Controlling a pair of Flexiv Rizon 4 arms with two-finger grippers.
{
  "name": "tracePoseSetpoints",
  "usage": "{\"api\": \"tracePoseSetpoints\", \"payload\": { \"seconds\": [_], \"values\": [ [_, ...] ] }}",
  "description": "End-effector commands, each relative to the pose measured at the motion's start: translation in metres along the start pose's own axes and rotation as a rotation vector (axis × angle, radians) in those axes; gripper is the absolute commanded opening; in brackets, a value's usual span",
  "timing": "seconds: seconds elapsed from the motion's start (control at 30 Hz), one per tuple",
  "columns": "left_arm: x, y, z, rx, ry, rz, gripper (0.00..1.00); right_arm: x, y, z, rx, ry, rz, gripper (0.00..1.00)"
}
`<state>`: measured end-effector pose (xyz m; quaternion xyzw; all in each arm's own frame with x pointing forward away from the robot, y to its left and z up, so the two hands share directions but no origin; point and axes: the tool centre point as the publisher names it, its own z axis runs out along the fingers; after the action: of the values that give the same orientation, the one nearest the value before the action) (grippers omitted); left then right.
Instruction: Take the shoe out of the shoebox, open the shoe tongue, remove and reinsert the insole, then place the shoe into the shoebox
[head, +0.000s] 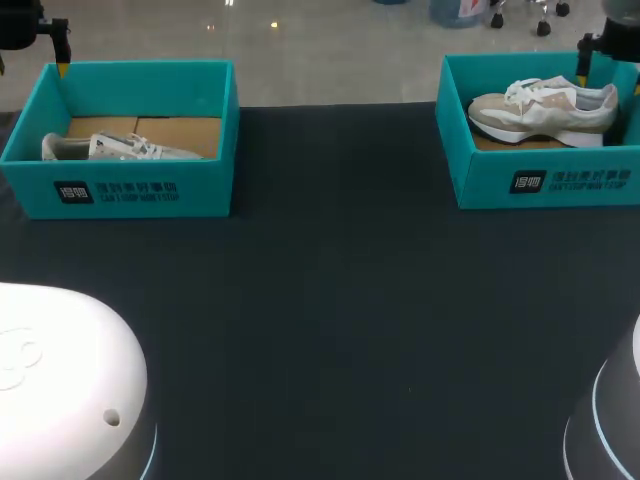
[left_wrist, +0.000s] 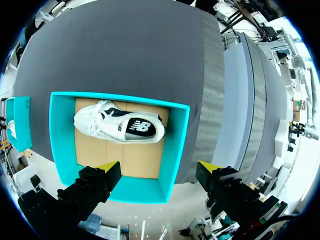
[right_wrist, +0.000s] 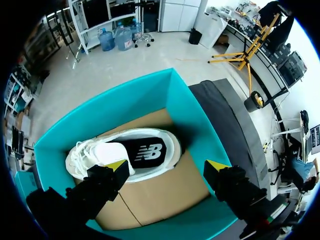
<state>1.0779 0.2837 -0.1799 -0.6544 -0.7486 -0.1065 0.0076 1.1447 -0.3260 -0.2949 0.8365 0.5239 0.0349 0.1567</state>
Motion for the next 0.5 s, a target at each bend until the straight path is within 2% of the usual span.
{"api": "tracePoseSetpoints", "payload": {
  "seconds": [0.03, 0.33, 0.4, 0.43, 0.5],
  "values": [
    [0.0, 0.0, -0.001, 0.0, 0.003, 0.0, 1.0, 0.001, 0.011, 0.015, 0.065, -0.004, 0.01, 1.0],
    [0.0, 0.0, -0.001, 0.0, 0.003, 0.0, 1.0, -0.008, 0.012, 0.037, 0.096, -0.001, 0.016, 1.0],
    [0.0, 0.0, -0.001, 0.0, 0.003, 0.0, 1.0, -0.009, 0.013, 0.041, 0.097, -0.001, 0.018, 0.69],
    [0.0, 0.0, -0.001, 0.0, 0.003, 0.0, 1.0, -0.008, 0.013, 0.043, 0.099, -0.004, 0.018, 0.61],
    [0.0, 0.0, -0.001, 0.0, 0.003, 0.0, 1.0, -0.008, 0.013, 0.046, 0.102, -0.006, 0.016, 0.64]
  ]
}}
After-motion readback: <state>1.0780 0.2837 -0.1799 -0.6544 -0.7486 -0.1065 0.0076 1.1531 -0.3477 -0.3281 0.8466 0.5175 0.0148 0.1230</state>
